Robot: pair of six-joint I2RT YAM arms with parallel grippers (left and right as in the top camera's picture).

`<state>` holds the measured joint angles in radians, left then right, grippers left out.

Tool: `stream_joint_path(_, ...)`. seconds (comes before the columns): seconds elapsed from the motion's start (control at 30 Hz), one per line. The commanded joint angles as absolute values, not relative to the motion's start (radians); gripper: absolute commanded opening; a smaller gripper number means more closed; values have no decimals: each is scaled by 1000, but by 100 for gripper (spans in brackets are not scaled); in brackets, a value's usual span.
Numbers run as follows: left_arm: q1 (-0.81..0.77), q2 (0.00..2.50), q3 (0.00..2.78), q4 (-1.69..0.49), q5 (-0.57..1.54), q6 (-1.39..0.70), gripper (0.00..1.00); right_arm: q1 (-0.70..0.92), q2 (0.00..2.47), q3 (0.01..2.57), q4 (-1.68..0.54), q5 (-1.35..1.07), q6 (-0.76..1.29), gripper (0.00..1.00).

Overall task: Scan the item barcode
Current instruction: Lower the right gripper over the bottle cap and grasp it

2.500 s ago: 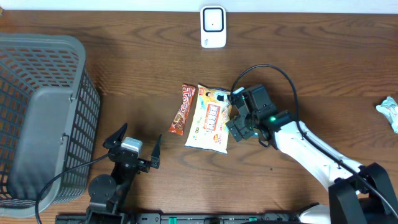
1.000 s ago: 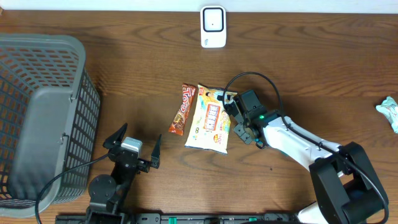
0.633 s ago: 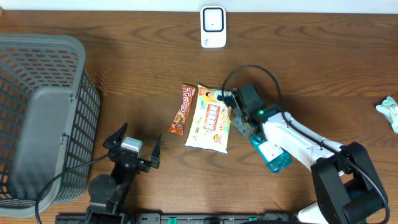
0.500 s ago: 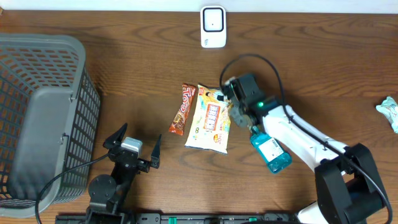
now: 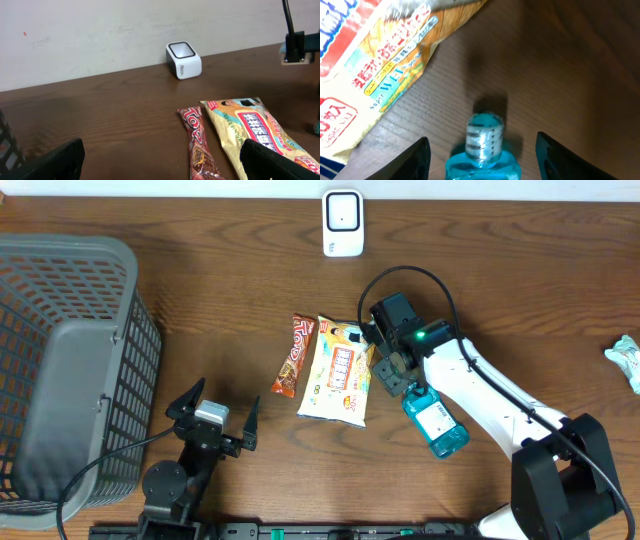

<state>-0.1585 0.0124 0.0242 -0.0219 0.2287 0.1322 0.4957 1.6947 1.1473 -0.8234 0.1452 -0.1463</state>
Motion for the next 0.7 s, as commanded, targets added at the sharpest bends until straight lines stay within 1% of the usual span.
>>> stream_joint_path(0.0,-162,11,6,-52,231,142,99,492,1699,1121,-823,121,-116,63)
stream_joint_path(0.27,-162,11,6,-52,231,142,99,474,1740,1048,-748,121,-116,64)
stream_joint_path(0.37,-162,11,6,-52,231,142,99,459,1775,1039,-733,122,-113,60)
stream_joint_path(0.47,-162,11,6,-52,231,142,99,444,1816,1039,-725,126,-112,58)
stream_joint_path(0.53,-162,11,6,-52,231,141,99,435,1843,1039,-715,129,-112,53)
stream_joint_path(0.63,-162,11,6,-52,231,142,99,425,1869,1039,-702,128,-91,38)
stream_joint_path(0.67,-162,11,6,-52,231,142,99,422,1873,1039,-698,128,-76,34)
